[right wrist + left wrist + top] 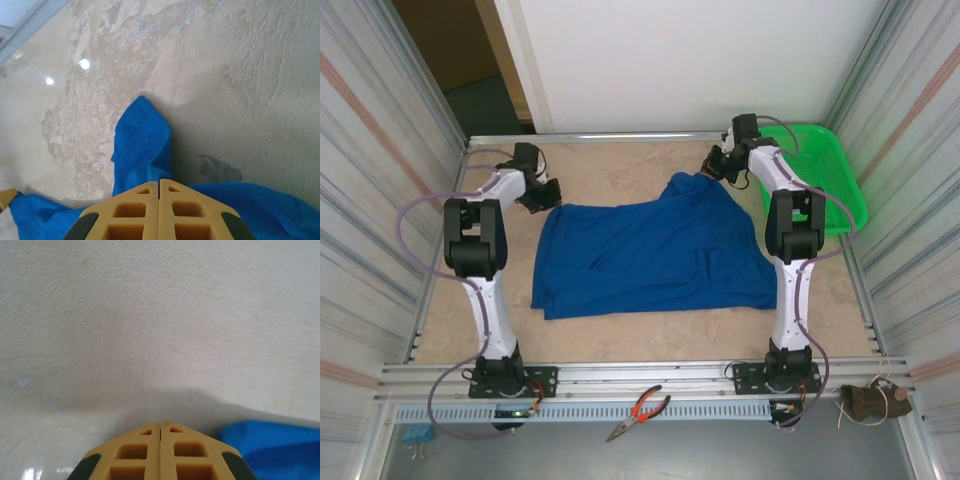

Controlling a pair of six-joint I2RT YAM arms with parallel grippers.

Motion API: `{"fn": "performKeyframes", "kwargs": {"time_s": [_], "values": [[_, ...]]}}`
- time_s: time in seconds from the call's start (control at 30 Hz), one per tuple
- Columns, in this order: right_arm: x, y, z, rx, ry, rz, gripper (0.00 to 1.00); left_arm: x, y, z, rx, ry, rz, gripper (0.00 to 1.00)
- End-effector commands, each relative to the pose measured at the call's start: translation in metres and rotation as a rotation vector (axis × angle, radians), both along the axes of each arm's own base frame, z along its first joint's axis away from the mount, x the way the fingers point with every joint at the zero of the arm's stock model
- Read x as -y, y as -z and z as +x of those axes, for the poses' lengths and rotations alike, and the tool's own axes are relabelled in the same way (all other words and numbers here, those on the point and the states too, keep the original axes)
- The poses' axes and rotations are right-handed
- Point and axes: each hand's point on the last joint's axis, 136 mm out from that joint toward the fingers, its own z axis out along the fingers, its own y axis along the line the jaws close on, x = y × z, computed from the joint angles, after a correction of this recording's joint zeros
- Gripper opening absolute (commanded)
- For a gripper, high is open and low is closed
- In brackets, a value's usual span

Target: Fold the inside-out t-shirt

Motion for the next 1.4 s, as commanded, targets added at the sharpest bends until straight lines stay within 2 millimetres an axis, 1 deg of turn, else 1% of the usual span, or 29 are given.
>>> {"fn": "performKeyframes", "kwargs": {"time_s": [0.0, 0.03, 0.1, 0.17, 0.3, 0.43, 0.53, 0.63, 0.7, 0.73, 0.77, 0.8, 0.83, 0.87, 0.97, 1.03, 1.1, 1.17, 1.27, 1.37], "values": [[-0.003, -0.068, -0.008, 0.127, -0.003, 0.069, 0.0, 0.009, -0.062, -0.002, 0.147, 0.0, -0.051, 0.0], [-0.002, -0.068, -0.016, 0.122, -0.003, 0.072, 0.0, 0.011, -0.067, -0.009, 0.158, 0.0, -0.055, 0.0], [0.0, -0.075, -0.032, 0.132, 0.002, 0.076, 0.0, 0.013, -0.073, -0.022, 0.173, -0.008, -0.057, 0.0], [0.001, -0.078, -0.051, 0.139, 0.005, 0.083, 0.0, 0.011, -0.072, -0.039, 0.175, -0.033, -0.059, 0.0], [0.006, -0.068, -0.104, 0.125, 0.018, 0.056, 0.0, -0.002, -0.062, -0.077, 0.156, -0.101, -0.029, 0.0], [0.013, -0.047, -0.163, 0.096, 0.047, 0.0, 0.0, -0.01, -0.05, -0.111, 0.139, -0.172, -0.028, 0.0], [0.012, -0.03, -0.206, 0.073, 0.058, -0.052, 0.0, -0.02, -0.043, -0.134, 0.133, -0.24, -0.014, 0.0], [0.013, -0.013, -0.241, 0.046, 0.079, -0.117, 0.0, -0.027, -0.033, -0.153, 0.118, -0.307, -0.028, 0.0], [0.022, -0.001, -0.259, 0.016, 0.122, -0.165, 0.0, -0.03, -0.025, -0.16, 0.107, -0.333, -0.022, 0.0], [0.029, 0.003, -0.266, 0.002, 0.153, -0.192, 0.11, -0.033, -0.021, -0.163, 0.095, -0.343, -0.013, 0.0], [0.037, 0.006, -0.272, -0.007, 0.188, -0.219, 0.26, -0.035, -0.017, -0.164, 0.083, -0.348, -0.005, 0.0], [0.046, 0.004, -0.274, 0.002, 0.226, -0.243, 0.44, -0.037, -0.014, -0.164, 0.072, -0.35, -0.003, 0.03], [0.054, 0.0, -0.275, 0.017, 0.255, -0.26, 0.53, -0.039, -0.011, -0.164, 0.061, -0.35, 0.001, 0.08], [0.06, -0.007, -0.273, 0.041, 0.28, -0.269, 0.59, -0.039, -0.009, -0.162, 0.051, -0.344, -0.002, 0.12], [0.067, -0.027, -0.252, 0.069, 0.26, -0.238, 0.6, -0.037, -0.009, -0.157, 0.041, -0.323, -0.007, 0.2], [0.062, -0.035, -0.234, 0.064, 0.204, -0.232, 0.59, -0.035, -0.009, -0.156, 0.046, -0.319, -0.013, 0.2], [0.053, -0.036, -0.215, 0.058, 0.135, -0.23, 0.59, -0.035, -0.008, -0.156, 0.048, -0.323, -0.016, 0.2], [0.042, -0.031, -0.197, 0.036, 0.081, -0.211, 0.61, -0.034, -0.005, -0.158, 0.041, -0.323, -0.019, 0.2], [0.03, -0.014, -0.178, -0.015, 0.041, -0.189, 0.62, -0.033, -0.004, -0.159, 0.034, -0.32, -0.025, 0.25], [0.024, 0.005, -0.168, -0.056, 0.026, -0.201, 0.62, -0.032, -0.007, -0.157, 0.045, -0.317, -0.026, 0.34]]}}
